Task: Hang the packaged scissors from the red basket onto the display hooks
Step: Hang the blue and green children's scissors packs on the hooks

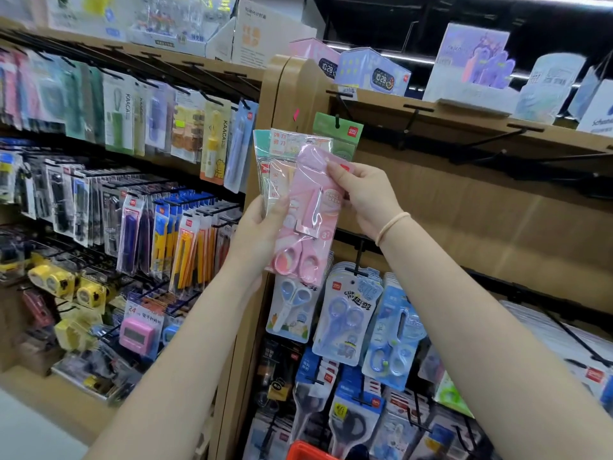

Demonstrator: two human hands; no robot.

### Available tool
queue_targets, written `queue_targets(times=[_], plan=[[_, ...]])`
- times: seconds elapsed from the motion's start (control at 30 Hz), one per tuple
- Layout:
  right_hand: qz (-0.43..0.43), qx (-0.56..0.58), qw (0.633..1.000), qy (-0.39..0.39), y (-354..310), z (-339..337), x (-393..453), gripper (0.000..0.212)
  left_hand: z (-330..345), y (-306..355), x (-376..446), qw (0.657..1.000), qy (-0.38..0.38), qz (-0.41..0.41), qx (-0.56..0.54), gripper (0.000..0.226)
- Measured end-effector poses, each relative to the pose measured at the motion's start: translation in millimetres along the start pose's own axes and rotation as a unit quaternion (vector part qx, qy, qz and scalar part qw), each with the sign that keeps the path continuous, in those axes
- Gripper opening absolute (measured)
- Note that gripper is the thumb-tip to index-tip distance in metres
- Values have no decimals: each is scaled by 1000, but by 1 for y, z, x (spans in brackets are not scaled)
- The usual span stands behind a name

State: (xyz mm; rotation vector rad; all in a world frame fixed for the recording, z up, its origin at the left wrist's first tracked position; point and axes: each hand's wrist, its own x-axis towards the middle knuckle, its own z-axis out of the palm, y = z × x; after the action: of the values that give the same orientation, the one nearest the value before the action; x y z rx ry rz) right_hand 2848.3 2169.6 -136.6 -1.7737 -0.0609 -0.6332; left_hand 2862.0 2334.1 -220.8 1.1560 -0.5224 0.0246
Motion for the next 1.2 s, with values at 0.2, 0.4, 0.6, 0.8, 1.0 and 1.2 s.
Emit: queue_targets(times=[0.2, 0.4, 0.6, 0.8, 1.0, 1.2], plan=[[2, -3, 1000, 3, -2, 6, 2, 18, -8, -2, 0, 999, -9, 15, -29, 27], [11, 12, 996, 83, -7, 1, 9, 15, -17, -7, 0, 999, 19, 49, 3, 25], [-41, -37, 990, 130, -26, -1, 36, 22, -24, -10, 3, 992, 66, 89, 57, 22], [-79, -86, 981, 153, -36, 4, 57, 22, -26, -12, 5, 990, 77, 102, 52, 21], [-81, -87, 978, 169, -32, 6, 66, 26, -31, -15, 6, 990, 81, 110, 45, 18], [-78, -92, 975, 187, -36, 7, 68, 24, -29, -14, 5, 993, 69, 97, 20, 21]])
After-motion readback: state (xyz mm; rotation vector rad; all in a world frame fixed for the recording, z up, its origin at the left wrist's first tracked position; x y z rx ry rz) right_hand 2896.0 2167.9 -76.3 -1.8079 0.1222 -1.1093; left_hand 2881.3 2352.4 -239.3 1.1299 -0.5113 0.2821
